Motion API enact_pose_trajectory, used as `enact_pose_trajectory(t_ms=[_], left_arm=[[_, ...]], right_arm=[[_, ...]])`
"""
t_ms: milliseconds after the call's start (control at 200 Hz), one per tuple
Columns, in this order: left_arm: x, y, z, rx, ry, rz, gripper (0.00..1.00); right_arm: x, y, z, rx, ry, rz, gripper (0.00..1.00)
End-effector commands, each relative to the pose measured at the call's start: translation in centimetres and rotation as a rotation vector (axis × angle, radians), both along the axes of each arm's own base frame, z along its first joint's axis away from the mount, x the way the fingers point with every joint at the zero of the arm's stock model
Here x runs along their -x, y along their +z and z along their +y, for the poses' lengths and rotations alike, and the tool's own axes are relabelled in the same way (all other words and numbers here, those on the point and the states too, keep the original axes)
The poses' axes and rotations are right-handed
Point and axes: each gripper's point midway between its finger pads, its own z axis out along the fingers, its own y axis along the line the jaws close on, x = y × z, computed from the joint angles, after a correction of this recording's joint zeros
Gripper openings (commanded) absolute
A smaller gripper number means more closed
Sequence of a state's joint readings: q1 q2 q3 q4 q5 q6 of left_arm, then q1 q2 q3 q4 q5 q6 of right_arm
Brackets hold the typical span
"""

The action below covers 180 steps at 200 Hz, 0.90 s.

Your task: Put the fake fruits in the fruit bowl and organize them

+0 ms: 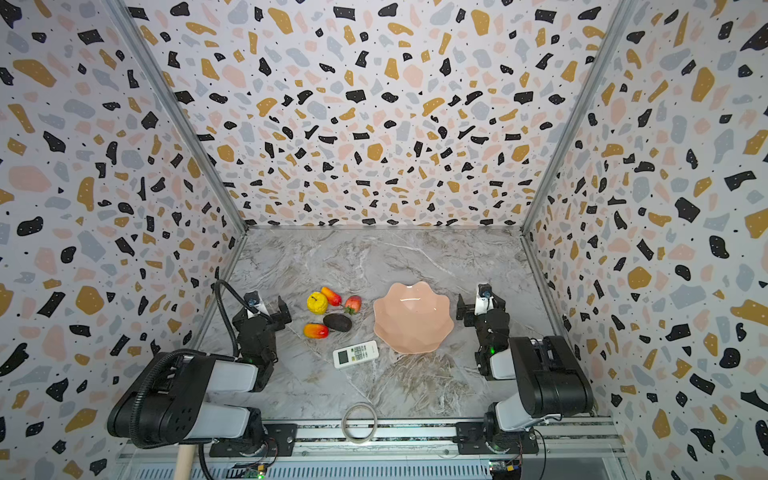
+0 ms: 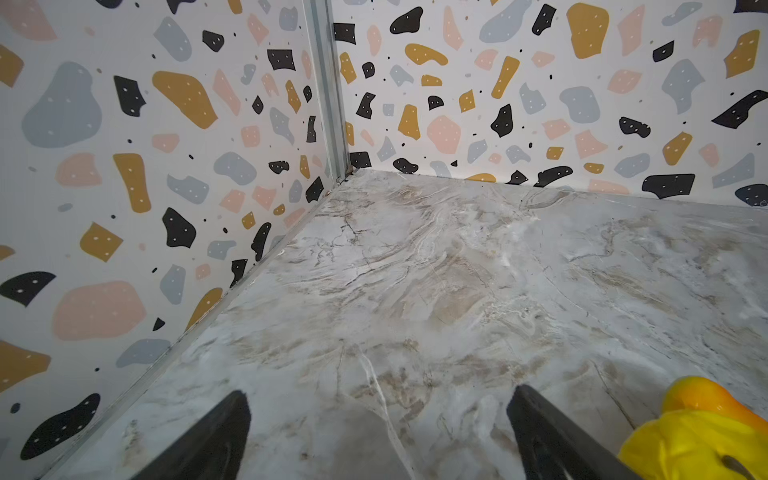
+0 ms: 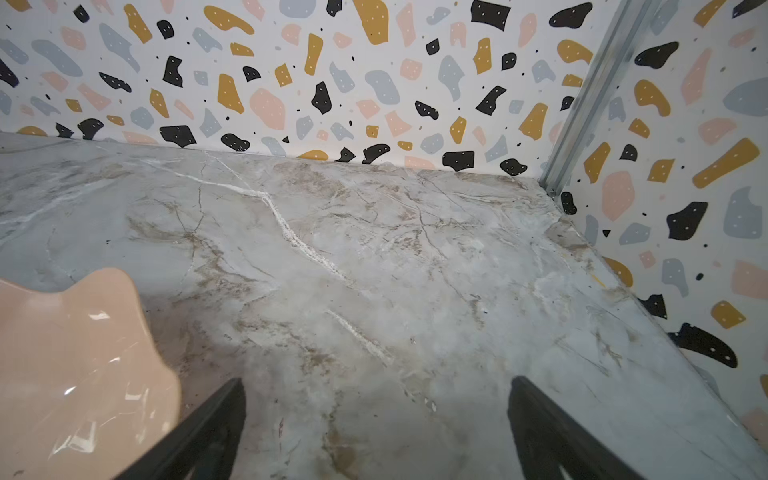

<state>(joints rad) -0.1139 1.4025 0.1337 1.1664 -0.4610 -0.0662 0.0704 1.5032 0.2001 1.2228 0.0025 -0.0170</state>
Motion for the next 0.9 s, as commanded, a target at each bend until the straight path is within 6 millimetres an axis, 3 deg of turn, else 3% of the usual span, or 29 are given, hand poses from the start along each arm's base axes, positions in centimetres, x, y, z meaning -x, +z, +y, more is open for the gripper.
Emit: enact_pose_trajectory(t_ms=[0,896], left_arm=[[-0.62,2.07,0.00,0.001,0.000,-0.074,1.00],[-0.72,2.03,0.04,0.002,0.003,-0.070,0.99]], right_arm=[[-0.52,1.13,-0.02,0.002,0.000,-0.030,0.99],[-0.61,1.08,-0.02,0.001,0.004,-0.026,0.99]])
